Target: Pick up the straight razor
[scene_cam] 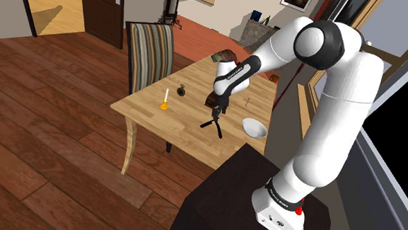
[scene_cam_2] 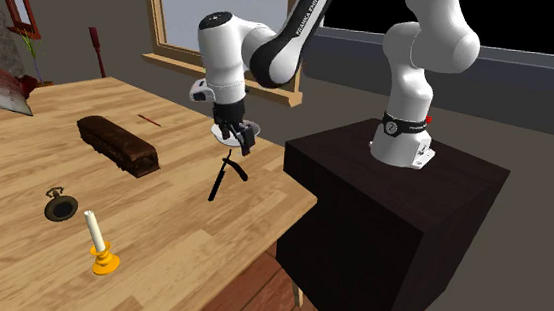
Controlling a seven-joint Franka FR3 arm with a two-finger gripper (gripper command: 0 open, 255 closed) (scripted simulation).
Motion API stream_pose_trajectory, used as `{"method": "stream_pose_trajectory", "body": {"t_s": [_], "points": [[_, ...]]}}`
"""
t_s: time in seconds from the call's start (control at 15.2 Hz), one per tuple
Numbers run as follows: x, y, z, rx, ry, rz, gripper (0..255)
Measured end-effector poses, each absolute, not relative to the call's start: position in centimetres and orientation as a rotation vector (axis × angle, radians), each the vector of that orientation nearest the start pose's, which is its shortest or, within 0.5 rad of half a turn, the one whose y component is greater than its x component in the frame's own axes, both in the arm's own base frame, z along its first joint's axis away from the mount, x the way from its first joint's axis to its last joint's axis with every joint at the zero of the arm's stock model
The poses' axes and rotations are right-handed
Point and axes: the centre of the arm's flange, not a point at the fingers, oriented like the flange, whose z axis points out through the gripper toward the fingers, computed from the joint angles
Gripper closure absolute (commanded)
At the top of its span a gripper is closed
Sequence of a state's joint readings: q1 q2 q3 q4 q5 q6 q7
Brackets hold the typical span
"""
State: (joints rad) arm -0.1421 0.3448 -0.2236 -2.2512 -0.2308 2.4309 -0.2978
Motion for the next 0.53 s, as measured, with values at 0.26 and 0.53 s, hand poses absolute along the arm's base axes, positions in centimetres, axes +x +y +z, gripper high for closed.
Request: {"method": "stream_pose_trajectory", "body": {"t_s": [0.26,0.53], "points": [[50.7,-20.5,17.1,-3.265,-0.24,0.362,0],[50.9,-20.5,14.8,-3.265,-0.243,0.362,0]]}}
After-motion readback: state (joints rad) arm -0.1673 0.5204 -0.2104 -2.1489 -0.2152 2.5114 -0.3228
